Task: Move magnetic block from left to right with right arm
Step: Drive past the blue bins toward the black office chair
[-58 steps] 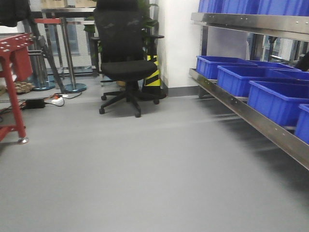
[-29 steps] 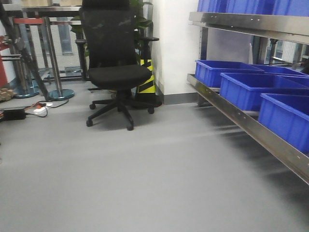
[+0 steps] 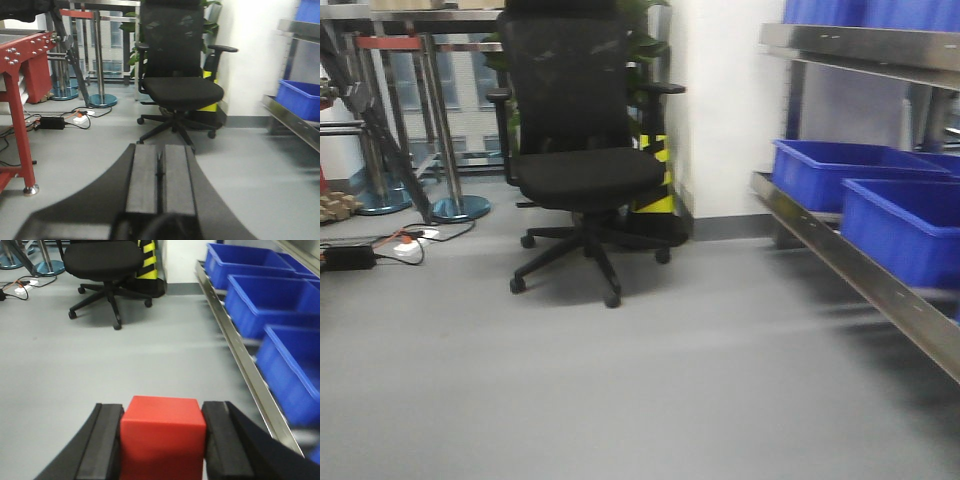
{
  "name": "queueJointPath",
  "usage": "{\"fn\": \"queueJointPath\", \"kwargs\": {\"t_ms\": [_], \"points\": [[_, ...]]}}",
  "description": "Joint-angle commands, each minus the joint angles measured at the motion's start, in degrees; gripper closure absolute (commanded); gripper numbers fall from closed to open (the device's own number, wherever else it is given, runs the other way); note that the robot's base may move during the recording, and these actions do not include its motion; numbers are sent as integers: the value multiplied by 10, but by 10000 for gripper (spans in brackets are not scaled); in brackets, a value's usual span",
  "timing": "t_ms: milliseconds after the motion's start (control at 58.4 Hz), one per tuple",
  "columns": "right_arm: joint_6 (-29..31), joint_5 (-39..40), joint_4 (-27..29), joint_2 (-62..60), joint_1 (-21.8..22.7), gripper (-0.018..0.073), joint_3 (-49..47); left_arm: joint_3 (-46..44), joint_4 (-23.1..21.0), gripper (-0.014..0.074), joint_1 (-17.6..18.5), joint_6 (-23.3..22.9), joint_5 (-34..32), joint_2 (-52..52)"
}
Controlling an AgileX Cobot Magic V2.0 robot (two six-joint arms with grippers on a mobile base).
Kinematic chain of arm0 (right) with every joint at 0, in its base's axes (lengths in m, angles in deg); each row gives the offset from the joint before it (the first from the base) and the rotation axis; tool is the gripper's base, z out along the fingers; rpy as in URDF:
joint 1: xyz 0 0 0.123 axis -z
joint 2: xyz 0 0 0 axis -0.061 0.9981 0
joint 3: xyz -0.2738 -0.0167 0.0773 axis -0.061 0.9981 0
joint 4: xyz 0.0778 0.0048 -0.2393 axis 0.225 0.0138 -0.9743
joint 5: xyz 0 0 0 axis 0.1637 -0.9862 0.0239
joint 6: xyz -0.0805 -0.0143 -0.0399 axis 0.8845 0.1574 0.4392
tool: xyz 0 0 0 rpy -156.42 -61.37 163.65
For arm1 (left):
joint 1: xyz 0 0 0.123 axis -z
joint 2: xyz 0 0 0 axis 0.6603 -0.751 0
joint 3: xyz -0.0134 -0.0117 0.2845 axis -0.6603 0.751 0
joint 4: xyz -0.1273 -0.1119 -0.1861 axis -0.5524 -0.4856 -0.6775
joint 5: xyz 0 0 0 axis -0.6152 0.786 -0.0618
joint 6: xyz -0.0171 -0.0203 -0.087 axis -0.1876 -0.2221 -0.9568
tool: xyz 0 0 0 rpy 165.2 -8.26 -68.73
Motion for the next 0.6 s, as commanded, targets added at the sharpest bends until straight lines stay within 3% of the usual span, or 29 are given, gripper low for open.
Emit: {"fn": "queueJointPath", "kwargs": {"t_ms": [0, 582], "points": [[6, 48, -8, 11, 2, 326, -16, 5, -3, 722, 3, -3, -48, 6], [6, 48, -8, 11, 2, 326, -16, 5, -3, 722, 3, -3, -48, 6]]}}
